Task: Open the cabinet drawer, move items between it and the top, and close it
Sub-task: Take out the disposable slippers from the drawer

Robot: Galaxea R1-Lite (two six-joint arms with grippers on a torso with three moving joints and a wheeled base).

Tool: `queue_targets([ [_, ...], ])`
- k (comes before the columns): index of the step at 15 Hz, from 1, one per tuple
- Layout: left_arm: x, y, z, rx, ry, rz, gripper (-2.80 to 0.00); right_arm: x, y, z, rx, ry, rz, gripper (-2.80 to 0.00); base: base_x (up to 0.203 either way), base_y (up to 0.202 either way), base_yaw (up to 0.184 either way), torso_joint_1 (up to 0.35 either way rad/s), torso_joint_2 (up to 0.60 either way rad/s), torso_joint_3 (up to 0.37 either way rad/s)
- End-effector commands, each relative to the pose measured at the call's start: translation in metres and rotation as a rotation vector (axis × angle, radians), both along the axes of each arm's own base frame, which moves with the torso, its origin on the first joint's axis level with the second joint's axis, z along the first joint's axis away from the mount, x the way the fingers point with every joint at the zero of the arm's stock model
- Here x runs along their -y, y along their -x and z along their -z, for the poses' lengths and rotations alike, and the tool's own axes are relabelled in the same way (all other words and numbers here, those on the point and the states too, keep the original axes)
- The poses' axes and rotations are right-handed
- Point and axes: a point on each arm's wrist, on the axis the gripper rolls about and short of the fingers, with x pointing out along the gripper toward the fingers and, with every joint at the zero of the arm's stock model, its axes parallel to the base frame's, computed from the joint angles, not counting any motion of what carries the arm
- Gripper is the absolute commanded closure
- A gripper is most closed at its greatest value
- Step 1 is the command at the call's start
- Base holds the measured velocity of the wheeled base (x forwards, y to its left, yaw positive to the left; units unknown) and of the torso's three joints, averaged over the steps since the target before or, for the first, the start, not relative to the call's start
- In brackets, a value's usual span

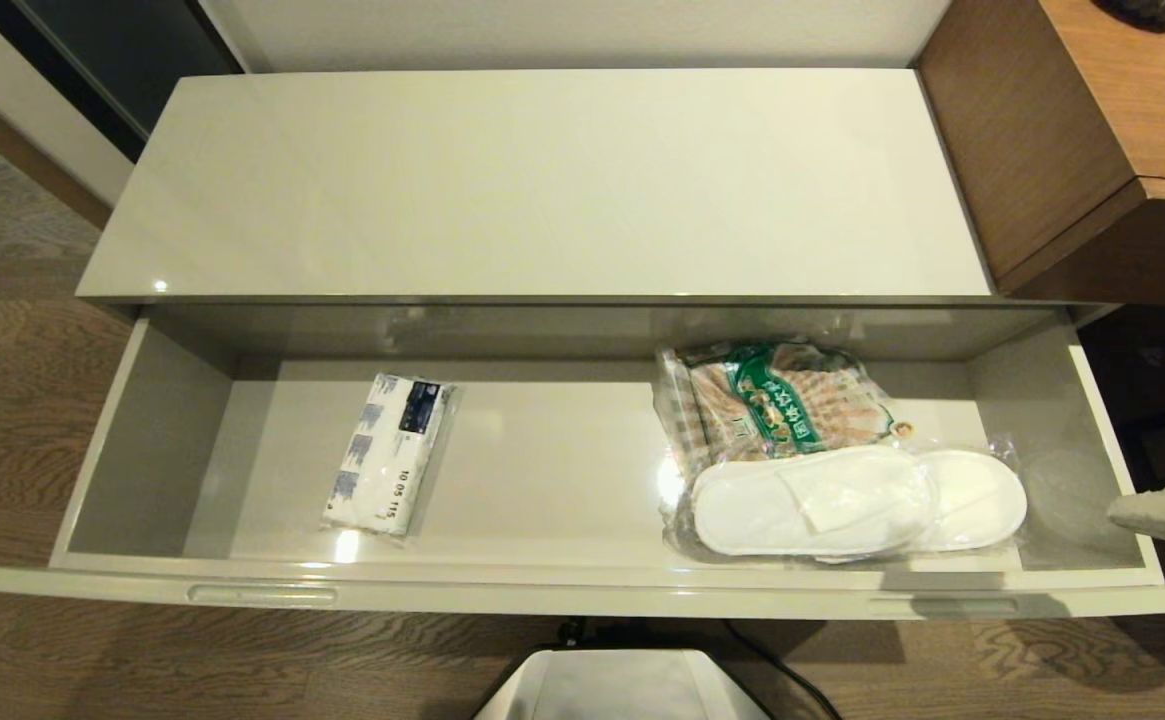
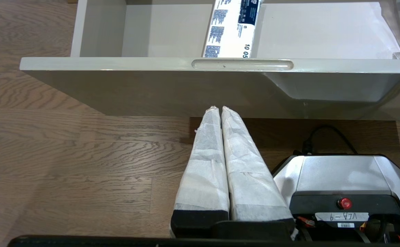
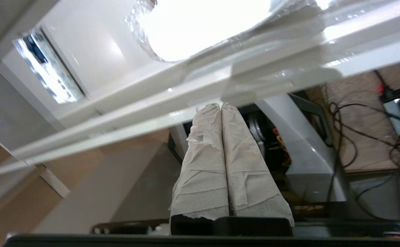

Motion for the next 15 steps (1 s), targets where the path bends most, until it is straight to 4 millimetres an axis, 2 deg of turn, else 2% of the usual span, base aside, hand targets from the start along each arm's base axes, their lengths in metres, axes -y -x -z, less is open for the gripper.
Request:
queue_targets([
  [1, 0.000, 0.000, 0.000, -0.002, 0.000, 0.000, 0.00, -0.004, -0.024, 0.006, -0.040, -0.016, 0.018, 0.00, 0.000, 0.000, 0.000, 0.000, 0.00, 0.000],
  [4, 0.000, 0.000, 0.000, -0.002, 0.000, 0.000, 0.00, -0.008, -0.051, 0.014, -0.020, -0.028, 0.018, 0.00, 0.000, 0.000, 0.000, 0.000, 0.00, 0.000],
  [8, 0.000, 0.000, 0.000, -0.002, 0.000, 0.000, 0.00, -0.013, -0.089, 0.043, -0.014, 0.032, -0.028, 0.00, 0.000, 0.000, 0.000, 0.000, 0.00, 0.000],
  [10, 0.000, 0.000, 0.000, -0.002, 0.000, 0.000, 0.00, -0.016, -0.110, 0.046, 0.000, 0.050, -0.030, 0.00, 0.000, 0.000, 0.000, 0.000, 0.00, 0.000],
  [12, 0.000, 0.000, 0.000, -0.002, 0.000, -0.001, 0.00, -0.018, -0.132, 0.061, -0.069, 0.105, 0.061, 0.00, 0.000, 0.000, 0.000, 0.000, 0.00, 0.000],
  [13, 0.000, 0.000, 0.000, -0.002, 0.000, 0.000, 0.00, -0.019, -0.144, 0.070, -0.113, 0.119, 0.186, 0.00, 0.000, 0.000, 0.000, 0.000, 0.00, 0.000],
  [15, 0.000, 0.000, 0.000, -0.002, 0.000, 0.000, 0.00, -0.019, -0.144, 0.071, -0.139, 0.116, 0.271, 0.00, 0.000, 0.000, 0.000, 0.000, 0.00, 0.000],
])
